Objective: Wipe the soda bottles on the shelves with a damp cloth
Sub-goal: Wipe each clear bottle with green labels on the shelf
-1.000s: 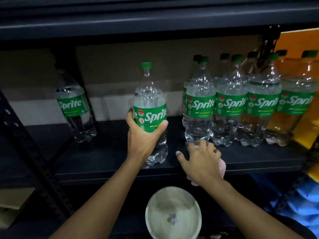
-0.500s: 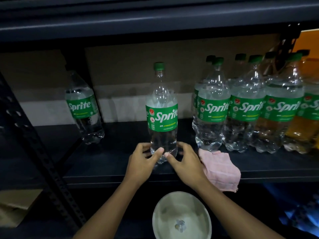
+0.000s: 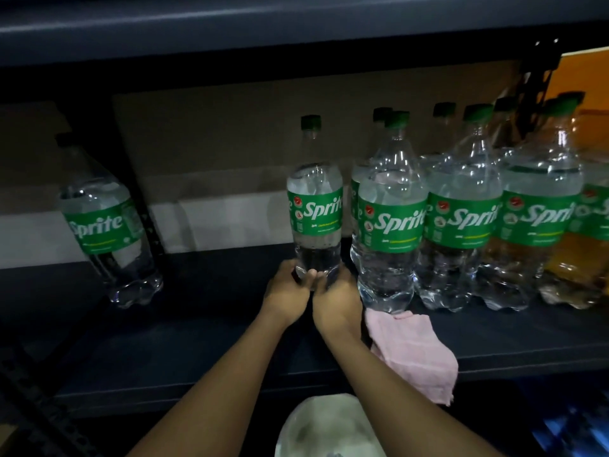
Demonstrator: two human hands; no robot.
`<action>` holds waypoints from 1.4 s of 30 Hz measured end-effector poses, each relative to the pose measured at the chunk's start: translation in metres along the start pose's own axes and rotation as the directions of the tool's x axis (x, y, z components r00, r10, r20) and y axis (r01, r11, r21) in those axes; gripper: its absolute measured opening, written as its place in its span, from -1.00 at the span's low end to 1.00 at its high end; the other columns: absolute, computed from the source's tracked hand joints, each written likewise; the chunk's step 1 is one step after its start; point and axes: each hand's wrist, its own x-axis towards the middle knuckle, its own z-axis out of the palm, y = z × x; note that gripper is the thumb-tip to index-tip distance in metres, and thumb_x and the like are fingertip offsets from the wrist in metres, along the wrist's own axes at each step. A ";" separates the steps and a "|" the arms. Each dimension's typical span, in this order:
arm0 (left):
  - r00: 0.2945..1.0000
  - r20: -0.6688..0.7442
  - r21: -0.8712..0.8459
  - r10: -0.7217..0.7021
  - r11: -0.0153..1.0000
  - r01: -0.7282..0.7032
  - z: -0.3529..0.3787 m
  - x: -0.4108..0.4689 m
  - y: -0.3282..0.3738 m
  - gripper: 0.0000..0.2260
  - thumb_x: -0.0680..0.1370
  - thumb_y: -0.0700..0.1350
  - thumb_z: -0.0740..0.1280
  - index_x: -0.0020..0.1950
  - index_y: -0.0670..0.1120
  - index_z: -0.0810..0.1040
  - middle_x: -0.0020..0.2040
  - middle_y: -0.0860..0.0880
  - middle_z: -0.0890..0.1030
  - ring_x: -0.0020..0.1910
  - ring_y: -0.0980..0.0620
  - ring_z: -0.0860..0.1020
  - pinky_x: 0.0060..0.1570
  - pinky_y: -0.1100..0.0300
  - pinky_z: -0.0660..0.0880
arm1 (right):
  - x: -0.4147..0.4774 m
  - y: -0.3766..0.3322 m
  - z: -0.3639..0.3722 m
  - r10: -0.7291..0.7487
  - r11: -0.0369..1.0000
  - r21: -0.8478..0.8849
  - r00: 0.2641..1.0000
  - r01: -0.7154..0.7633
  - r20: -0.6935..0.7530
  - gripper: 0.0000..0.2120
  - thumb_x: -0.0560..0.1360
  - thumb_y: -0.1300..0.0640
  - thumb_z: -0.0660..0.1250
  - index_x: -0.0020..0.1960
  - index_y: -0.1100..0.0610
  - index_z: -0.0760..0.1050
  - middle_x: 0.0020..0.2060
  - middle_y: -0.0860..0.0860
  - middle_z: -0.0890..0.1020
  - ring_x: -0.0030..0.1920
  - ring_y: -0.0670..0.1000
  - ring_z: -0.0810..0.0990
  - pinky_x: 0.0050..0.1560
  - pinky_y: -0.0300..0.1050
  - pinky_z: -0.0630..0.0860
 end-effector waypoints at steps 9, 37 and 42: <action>0.999 0.035 0.007 -0.014 1.000 0.014 0.010 0.015 0.010 -0.61 0.70 0.04 0.33 0.51 0.02 0.46 0.40 0.02 0.60 0.36 -0.04 0.56 0.36 0.11 0.45 | 0.011 -0.001 0.000 -0.020 0.992 -0.122 0.999 0.017 -0.026 -0.61 0.68 -0.01 0.19 0.36 0.25 0.39 0.17 0.22 0.58 0.17 0.26 0.61 0.03 0.04 0.49; 0.997 0.023 -0.027 -0.075 0.997 0.076 -0.003 -0.001 0.014 -0.51 0.75 0.04 0.21 0.67 -0.03 0.26 0.63 -0.07 0.36 0.58 -0.08 0.37 0.49 0.11 0.29 | -0.023 -0.014 -0.006 -0.047 0.990 -0.127 0.994 0.059 0.094 -0.65 0.58 0.19 0.26 0.35 0.17 0.50 0.22 0.14 0.60 0.19 0.22 0.59 0.08 0.01 0.47; 0.984 -0.177 -0.074 0.023 0.997 -0.037 -0.065 -0.044 -0.020 -0.77 0.70 -0.06 0.32 0.34 -0.05 0.60 0.21 0.02 0.67 0.16 0.08 0.59 0.17 0.26 0.50 | -0.047 -0.037 0.010 -0.185 0.983 0.054 0.950 0.177 0.252 -0.76 0.59 0.16 0.28 0.20 0.09 0.64 0.11 -0.01 0.69 0.12 0.01 0.63 0.06 -0.19 0.50</action>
